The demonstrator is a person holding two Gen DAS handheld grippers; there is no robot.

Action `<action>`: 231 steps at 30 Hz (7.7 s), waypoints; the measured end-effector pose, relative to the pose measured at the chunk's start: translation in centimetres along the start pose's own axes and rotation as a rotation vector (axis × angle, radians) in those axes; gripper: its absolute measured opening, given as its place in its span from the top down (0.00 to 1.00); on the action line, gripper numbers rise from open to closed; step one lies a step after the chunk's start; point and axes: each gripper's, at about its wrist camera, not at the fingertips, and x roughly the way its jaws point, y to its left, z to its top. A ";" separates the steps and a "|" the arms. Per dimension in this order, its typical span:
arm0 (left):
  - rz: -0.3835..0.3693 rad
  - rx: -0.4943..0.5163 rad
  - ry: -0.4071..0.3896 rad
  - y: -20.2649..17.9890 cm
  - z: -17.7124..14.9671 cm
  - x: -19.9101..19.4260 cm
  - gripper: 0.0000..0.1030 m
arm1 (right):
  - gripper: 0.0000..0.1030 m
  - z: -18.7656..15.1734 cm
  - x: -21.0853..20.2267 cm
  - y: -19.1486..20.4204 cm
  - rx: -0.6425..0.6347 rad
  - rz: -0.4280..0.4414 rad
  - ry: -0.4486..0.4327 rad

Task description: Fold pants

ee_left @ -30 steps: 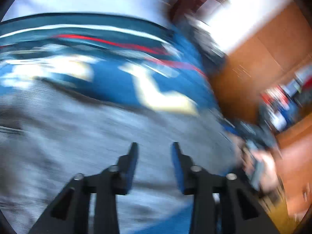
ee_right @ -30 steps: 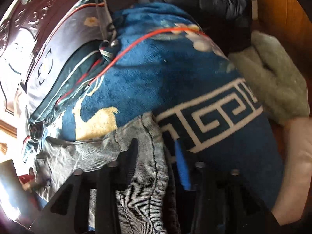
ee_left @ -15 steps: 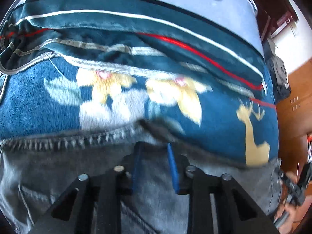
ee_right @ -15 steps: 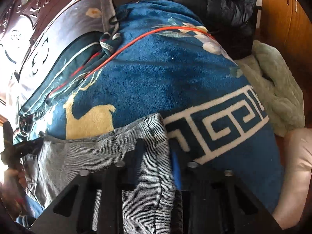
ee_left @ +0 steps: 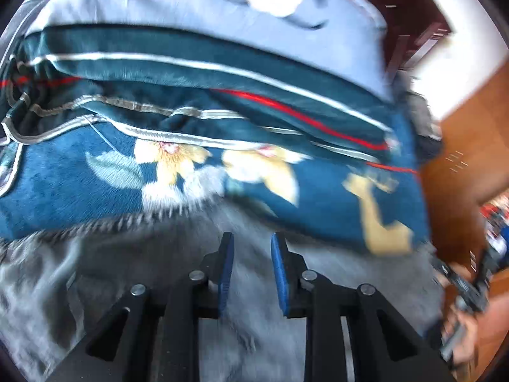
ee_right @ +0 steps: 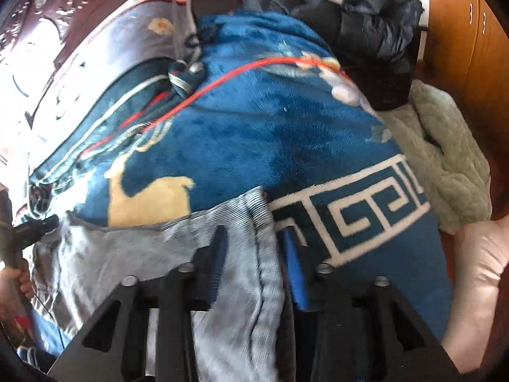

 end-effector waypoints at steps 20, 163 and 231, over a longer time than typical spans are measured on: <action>0.049 -0.458 0.024 15.5 -13.5 -12.2 0.59 | 0.43 -7.5 -3.6 0.7 0.087 -0.069 0.006; -0.061 0.799 0.147 -32.9 -21.2 6.7 0.76 | 0.79 -1.6 3.0 -4.7 0.187 0.328 0.223; -0.224 -0.126 -0.138 0.1 -17.7 -9.9 0.33 | 0.45 -6.4 -0.9 18.4 -0.082 0.304 0.121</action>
